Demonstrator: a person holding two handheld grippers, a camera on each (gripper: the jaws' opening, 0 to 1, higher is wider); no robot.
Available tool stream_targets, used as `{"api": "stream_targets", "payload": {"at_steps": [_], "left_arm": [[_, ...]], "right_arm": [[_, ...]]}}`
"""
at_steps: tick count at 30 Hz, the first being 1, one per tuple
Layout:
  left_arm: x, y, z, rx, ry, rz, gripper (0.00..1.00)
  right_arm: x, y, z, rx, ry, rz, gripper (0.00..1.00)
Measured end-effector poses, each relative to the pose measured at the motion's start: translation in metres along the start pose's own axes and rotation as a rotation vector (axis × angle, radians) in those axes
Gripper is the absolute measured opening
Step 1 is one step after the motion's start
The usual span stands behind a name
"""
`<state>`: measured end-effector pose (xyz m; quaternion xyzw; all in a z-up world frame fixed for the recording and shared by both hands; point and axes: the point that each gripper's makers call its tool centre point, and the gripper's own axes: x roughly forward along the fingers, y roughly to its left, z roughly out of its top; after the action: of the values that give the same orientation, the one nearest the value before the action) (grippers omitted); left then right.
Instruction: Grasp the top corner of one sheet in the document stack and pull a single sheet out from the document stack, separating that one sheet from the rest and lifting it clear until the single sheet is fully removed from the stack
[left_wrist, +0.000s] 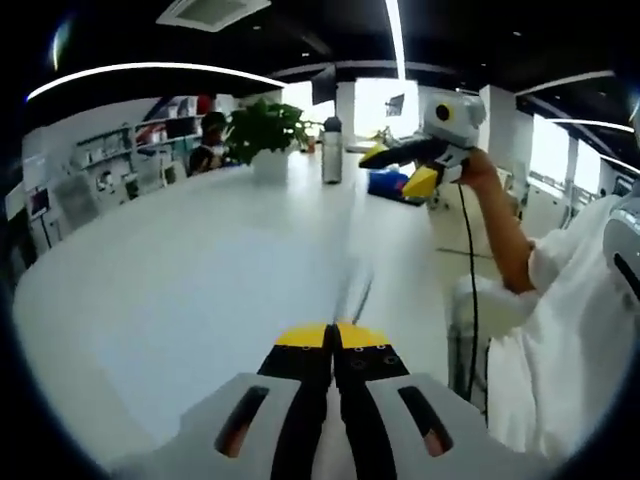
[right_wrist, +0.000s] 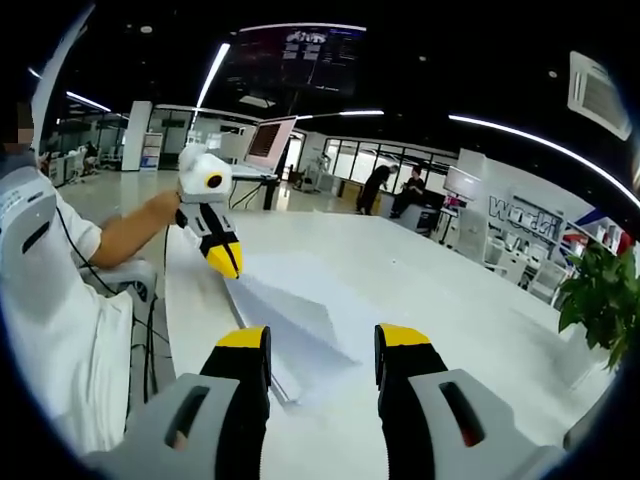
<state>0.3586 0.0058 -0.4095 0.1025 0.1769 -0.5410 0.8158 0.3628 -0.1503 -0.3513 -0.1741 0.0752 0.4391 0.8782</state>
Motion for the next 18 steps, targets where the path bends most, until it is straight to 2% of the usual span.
{"api": "stream_targets", "payload": {"at_steps": [18], "left_arm": [[-0.015,-0.006,-0.006,-0.033,-0.018,-0.001,0.03]], "right_arm": [[-0.002,0.003,0.002,-0.006,-0.005,-0.004,0.41]]}}
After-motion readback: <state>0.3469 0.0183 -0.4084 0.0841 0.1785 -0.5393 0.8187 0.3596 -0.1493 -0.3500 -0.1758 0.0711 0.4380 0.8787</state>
